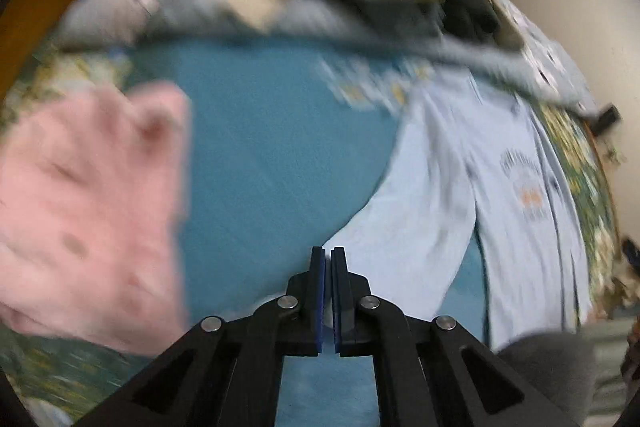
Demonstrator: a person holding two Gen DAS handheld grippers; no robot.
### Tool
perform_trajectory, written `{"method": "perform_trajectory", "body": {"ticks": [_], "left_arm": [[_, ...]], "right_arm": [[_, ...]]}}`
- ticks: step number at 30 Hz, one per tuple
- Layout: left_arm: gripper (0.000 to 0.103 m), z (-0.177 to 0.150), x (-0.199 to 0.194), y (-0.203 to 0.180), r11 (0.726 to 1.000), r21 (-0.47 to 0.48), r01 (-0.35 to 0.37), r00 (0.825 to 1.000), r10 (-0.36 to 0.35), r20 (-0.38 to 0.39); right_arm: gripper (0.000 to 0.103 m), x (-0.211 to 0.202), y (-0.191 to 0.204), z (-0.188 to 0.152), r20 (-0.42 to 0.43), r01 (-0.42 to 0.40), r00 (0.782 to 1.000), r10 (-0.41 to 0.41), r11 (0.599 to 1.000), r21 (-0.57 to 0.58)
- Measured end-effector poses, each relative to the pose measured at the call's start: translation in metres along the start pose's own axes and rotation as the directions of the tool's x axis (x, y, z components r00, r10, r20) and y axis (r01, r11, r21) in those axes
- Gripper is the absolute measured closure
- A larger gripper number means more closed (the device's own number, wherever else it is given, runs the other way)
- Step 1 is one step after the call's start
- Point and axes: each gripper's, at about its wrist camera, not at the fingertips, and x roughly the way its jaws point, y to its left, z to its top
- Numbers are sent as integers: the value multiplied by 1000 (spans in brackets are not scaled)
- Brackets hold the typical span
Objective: Fold clothes
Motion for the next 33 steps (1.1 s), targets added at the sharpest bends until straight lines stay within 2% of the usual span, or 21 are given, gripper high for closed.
{"method": "perform_trajectory", "body": {"ticks": [4, 7, 10, 12, 14, 15, 16, 18, 21, 22, 26, 29, 33], "left_arm": [[100, 37, -7, 16, 986, 31, -164, 985, 162, 51], [100, 58, 9, 16, 973, 38, -228, 973, 227, 34], [100, 63, 23, 14, 956, 74, -285, 958, 284, 20], [97, 64, 29, 7, 957, 81, -277, 961, 278, 9], [96, 64, 25, 1, 967, 52, -249, 969, 249, -1], [92, 62, 21, -1, 972, 31, -231, 973, 231, -5], [76, 60, 16, -4, 976, 7, -216, 976, 216, -5], [56, 55, 1, -10, 978, -29, -209, 978, 209, 18], [51, 43, -31, -21, 985, -90, -145, 983, 154, 97], [47, 37, -41, -27, 988, -120, -96, 986, 111, 123], [45, 11, -59, -55, 979, -180, 91, 985, -62, 161], [45, -3, -56, -82, 964, -193, 184, 976, -157, 150], [45, -13, -49, -115, 946, -191, 261, 963, -242, 119]], "right_arm": [[58, 1, -24, 5, -4, 22, 1000, -22, 998, 62], [58, 4, -49, 7, -18, 42, 999, -40, 990, 131], [58, 6, -77, 6, -33, 61, 998, -55, 978, 200], [58, 7, -99, 1, -48, 76, 997, -66, 966, 248], [58, 9, -121, -4, -69, 89, 995, -72, 953, 290], [58, 13, -129, -8, -87, 100, 993, -77, 950, 295], [58, 16, -138, -13, -106, 111, 991, -82, 948, 299], [58, 24, -155, -23, -144, 133, 985, -92, 942, 308], [58, 41, -177, -39, -197, 156, 976, -93, 929, 336], [58, 47, -184, -44, -215, 164, 972, -93, 924, 345], [58, 63, -215, -65, -262, 200, 961, -93, 887, 416], [58, 68, -234, -77, -264, 189, 962, -65, 858, 477], [58, 72, -239, -86, -254, 154, 967, -26, 852, 500]]}}
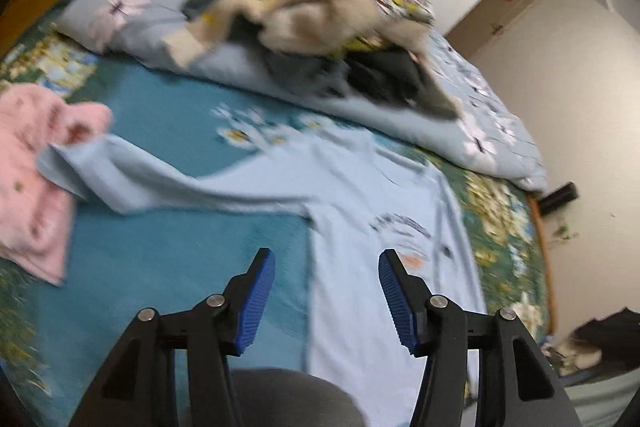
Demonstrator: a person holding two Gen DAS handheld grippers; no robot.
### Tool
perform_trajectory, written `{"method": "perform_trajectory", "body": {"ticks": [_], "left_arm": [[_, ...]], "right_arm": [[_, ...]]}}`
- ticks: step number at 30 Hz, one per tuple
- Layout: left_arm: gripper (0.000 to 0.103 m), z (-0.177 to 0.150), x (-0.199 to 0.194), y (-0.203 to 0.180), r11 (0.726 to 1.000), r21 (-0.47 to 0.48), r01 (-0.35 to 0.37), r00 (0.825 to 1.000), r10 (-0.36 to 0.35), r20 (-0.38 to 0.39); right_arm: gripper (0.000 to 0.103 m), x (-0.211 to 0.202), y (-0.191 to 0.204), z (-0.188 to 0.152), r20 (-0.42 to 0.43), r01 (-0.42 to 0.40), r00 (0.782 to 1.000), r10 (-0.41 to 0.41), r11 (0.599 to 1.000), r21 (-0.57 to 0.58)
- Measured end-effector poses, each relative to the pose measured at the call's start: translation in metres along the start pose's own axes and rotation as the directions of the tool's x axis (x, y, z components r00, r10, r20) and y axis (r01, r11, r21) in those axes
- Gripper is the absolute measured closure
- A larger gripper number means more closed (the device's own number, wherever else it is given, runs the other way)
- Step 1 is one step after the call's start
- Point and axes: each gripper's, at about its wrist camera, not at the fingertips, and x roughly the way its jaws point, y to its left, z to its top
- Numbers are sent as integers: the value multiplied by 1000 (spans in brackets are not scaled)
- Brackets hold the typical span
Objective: Fold clothes
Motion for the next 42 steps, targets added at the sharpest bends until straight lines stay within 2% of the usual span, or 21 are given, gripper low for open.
{"method": "perform_trajectory", "body": {"ticks": [2, 3, 4, 6, 10, 12, 14, 17, 21, 25, 26, 27, 28, 30, 31, 32, 34, 36, 38, 42], "left_arm": [[45, -3, 6, -12, 1000, 19, -4, 1000, 5, -15], [45, -3, 7, -17, 1000, 27, -7, 1000, 7, -14], [45, -4, 8, -21, 999, 36, -10, 1000, 10, -13], [45, -4, 9, -30, 999, 50, -13, 1000, 13, -12], [45, 0, 5, -38, 996, 88, -32, 999, 31, 13], [45, 5, 4, -40, 994, 101, -46, 999, 43, 31], [45, 8, 8, -38, 994, 99, -53, 998, 50, 32], [45, 8, 20, -35, 994, 83, -73, 997, 72, 10], [45, 2, 37, -34, 993, 72, -97, 994, 99, -36], [45, -8, 56, -46, 988, 115, -106, 989, 116, -87], [45, -11, 61, -50, 987, 128, -102, 988, 115, -99], [45, -15, 68, -55, 985, 144, -99, 987, 116, -111], [45, -20, 74, -59, 983, 160, -96, 986, 116, -123], [45, -32, 88, -66, 976, 195, -96, 982, 125, -143], [45, -39, 94, -69, 972, 214, -96, 980, 131, -153], [45, -45, 100, -71, 969, 229, -95, 978, 134, -161], [45, -60, 112, -72, 963, 253, -88, 973, 137, -184], [45, -72, 120, -71, 961, 263, -86, 970, 141, -198], [45, -85, 126, -69, 961, 266, -70, 968, 131, -216], [45, -109, 131, -63, 961, 270, -63, 965, 128, -228]], "right_arm": [[61, -2, 2, -2, 9, -44, 999, 44, 999, -1], [76, -2, 3, -4, 4, -64, 998, 64, 998, -2], [97, -2, 4, -5, -1, -84, 996, 84, 996, -3], [97, -7, 15, -6, 13, -84, 996, 85, 995, -58], [98, -46, 40, 23, 153, 19, 988, 14, 978, -208], [98, -73, 47, 49, 259, 95, 965, -31, 967, -236], [98, -95, 54, 78, 363, 191, 928, -91, 949, -249], [98, -109, 65, 122, 441, 295, 882, -166, 924, -243], [98, -93, 75, 161, 435, 323, 878, -200, 918, -230], [96, -72, 87, 166, 418, 361, 879, -231, 894, -264], [93, -70, 89, 165, 417, 369, 877, -237, 889, -272], [85, -67, 91, 164, 416, 377, 876, -242, 883, -280], [72, -68, 92, 163, 419, 378, 875, -241, 882, -282], [59, -76, 98, 150, 455, 394, 856, -245, 880, -267], [59, -82, 103, 138, 477, 394, 846, -236, 880, -264], [59, -86, 108, 121, 477, 368, 855, -205, 888, -278], [59, -76, 123, 76, 374, 233, 924, -82, 895, -380], [59, -65, 139, 30, 252, 84, 967, 41, 881, -466], [59, -40, 162, -35, 97, -32, 989, 108, 817, -576], [59, -7, 195, -126, 2, -45, 998, 67, 686, -727]]}}
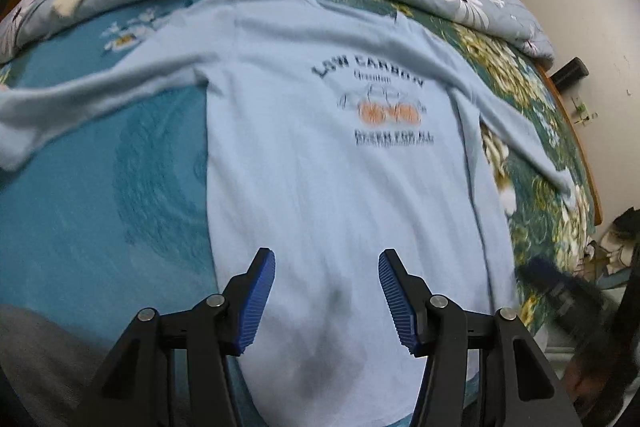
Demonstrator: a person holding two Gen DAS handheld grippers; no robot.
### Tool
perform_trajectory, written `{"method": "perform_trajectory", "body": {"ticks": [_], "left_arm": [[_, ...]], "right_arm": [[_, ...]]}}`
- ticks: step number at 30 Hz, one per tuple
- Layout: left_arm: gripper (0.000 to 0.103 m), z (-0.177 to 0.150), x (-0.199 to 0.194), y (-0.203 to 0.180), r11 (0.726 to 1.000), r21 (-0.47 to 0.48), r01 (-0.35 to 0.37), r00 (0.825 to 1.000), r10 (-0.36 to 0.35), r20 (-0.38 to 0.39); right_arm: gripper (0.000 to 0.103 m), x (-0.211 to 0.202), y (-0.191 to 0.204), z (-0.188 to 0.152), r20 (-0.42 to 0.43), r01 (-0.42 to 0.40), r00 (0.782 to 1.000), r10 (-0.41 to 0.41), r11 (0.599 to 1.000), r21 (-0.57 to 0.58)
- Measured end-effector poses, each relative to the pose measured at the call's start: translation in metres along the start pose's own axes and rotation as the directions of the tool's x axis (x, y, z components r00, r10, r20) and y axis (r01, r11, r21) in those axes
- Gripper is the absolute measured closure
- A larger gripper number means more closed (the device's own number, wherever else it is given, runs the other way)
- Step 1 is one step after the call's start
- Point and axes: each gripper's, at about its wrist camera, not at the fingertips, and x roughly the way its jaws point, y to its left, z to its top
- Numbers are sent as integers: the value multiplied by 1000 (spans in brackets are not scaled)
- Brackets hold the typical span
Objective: Fold clothes
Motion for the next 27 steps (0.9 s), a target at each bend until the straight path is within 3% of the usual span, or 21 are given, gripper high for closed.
{"method": "perform_trajectory", "body": {"ticks": [4, 5, 6, 7, 9, 12, 16, 17, 18, 21, 27], "left_arm": [[45, -11, 10, -2, 1000, 16, -20, 1000, 20, -20], [45, -12, 11, -3, 999, 28, -33, 999, 33, -16], [45, -13, 12, -5, 999, 39, -37, 999, 37, -14], [45, -14, 12, -6, 998, 50, -41, 999, 42, -13], [45, -16, 11, -8, 998, 58, -34, 999, 34, -6], [45, -17, 8, -8, 998, 55, -20, 1000, 20, 0], [45, -18, 13, -11, 997, 67, -25, 1000, 26, -16], [45, -18, 14, -12, 997, 74, -27, 999, 29, -19], [45, -17, 15, -14, 996, 79, -28, 999, 30, -20], [45, -17, 14, -17, 996, 90, -25, 1000, 26, -8], [45, -17, 10, -20, 996, 84, 0, 1000, -1, 8]], "right_arm": [[61, 20, 13, -3, -57, 148, 987, -149, 989, -30], [65, 23, 12, -2, -66, 184, 981, -185, 983, -24], [83, 26, 7, -1, -90, 178, 980, -177, 984, 6], [92, 29, 1, -1, -115, 172, 979, -167, 984, 37], [101, 26, -6, 0, -122, 135, 985, -124, 987, 87], [102, 2, -23, 3, -60, 99, 994, -91, 984, 145], [102, -21, -97, -1, -7, 35, 999, -36, 902, 430], [102, -20, -111, -4, -21, 56, 998, -53, 877, 478], [101, -18, -123, -6, -63, 127, 992, -110, 862, 491], [101, -23, -147, -19, -85, 140, 990, -112, 816, 561], [99, -37, -111, -13, -2, 66, 997, -72, 905, 419]]}}
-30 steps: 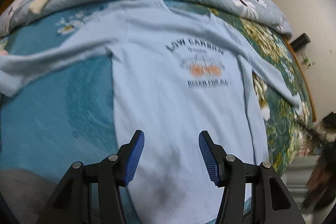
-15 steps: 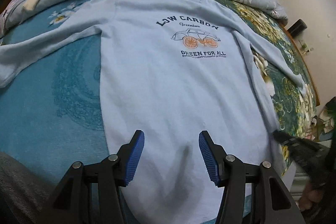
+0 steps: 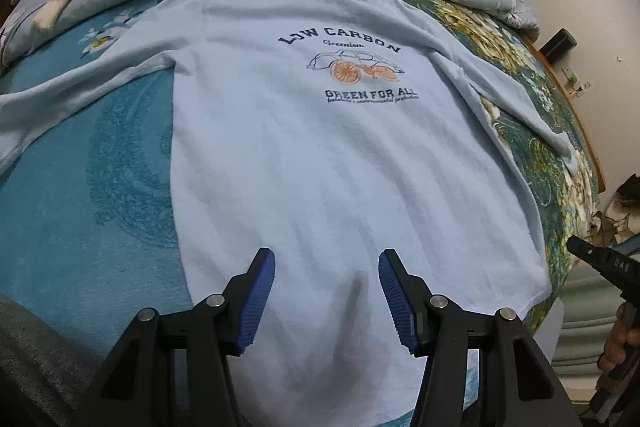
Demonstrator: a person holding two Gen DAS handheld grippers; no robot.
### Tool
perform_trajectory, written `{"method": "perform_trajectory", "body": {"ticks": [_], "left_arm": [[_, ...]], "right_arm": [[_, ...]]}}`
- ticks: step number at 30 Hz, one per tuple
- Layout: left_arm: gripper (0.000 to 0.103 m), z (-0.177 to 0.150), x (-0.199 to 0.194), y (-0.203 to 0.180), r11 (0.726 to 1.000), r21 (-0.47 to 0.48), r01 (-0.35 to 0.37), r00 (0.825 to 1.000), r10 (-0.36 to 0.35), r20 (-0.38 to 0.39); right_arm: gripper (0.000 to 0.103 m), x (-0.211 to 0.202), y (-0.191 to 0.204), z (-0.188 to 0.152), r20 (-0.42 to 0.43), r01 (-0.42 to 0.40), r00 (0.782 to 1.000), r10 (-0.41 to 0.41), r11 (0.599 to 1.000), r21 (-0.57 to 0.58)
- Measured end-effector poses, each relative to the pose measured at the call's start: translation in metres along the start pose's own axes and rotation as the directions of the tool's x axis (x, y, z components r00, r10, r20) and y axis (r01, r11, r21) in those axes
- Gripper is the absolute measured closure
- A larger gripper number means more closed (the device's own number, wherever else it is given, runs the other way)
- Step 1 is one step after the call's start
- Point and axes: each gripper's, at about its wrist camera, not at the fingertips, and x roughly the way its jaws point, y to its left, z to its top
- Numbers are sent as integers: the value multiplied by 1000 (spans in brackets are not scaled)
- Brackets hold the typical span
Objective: Fold clothes
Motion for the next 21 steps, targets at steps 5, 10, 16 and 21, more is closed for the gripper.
{"method": "perform_trajectory", "body": {"ticks": [5, 10, 16, 21], "left_arm": [[45, 17, -27, -10, 997, 3, 73, 993, -73, 89], [40, 78, -52, -6, 993, 70, 96, 972, -108, 209], [40, 152, -23, 57, 995, -94, 36, 964, -10, 265], [40, 202, 12, 103, 978, -205, 31, 957, 30, 289]], "right_arm": [[80, 1, 58, 5, 8, -81, 996, 83, 983, -163], [65, 12, 99, 36, -11, -161, 987, 162, 971, -178], [65, 16, 137, 120, 49, -143, 986, 157, 964, -224], [65, 53, 186, 190, 31, -75, 995, 91, 938, -339]]}}
